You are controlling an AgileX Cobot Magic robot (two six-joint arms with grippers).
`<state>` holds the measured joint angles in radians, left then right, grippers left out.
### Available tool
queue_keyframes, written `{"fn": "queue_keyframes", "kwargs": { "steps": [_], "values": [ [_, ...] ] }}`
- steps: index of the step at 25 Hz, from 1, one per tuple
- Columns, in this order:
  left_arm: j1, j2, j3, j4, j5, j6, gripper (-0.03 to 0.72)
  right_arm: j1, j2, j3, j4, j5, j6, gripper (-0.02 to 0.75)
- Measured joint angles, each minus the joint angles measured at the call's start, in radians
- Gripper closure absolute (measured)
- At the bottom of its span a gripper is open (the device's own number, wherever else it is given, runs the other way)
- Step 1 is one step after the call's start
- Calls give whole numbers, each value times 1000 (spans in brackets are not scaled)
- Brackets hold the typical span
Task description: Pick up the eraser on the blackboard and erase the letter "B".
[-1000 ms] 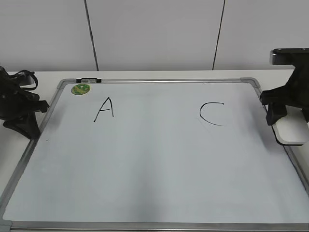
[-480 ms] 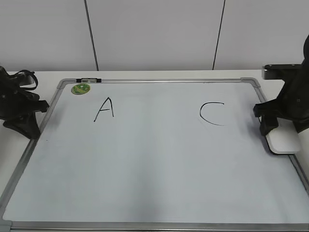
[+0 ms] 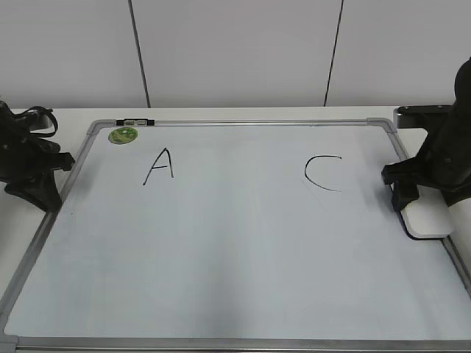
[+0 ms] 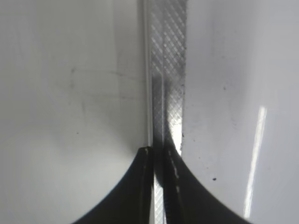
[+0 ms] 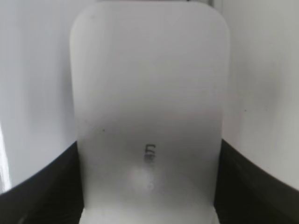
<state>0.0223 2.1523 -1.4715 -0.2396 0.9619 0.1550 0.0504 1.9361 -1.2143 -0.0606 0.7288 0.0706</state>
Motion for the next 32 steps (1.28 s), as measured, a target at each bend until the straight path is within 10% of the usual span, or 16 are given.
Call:
{"fn": "queue_keyframes", "kwargs": {
  "steps": [20,32],
  "values": [
    [0,0,-8,0,10,0,650,0,3,-159,20,123,-6,135],
    [0,9,-312,36,238,-4,370,0,-47,-184,24,187,-37,143]
  ]
}}
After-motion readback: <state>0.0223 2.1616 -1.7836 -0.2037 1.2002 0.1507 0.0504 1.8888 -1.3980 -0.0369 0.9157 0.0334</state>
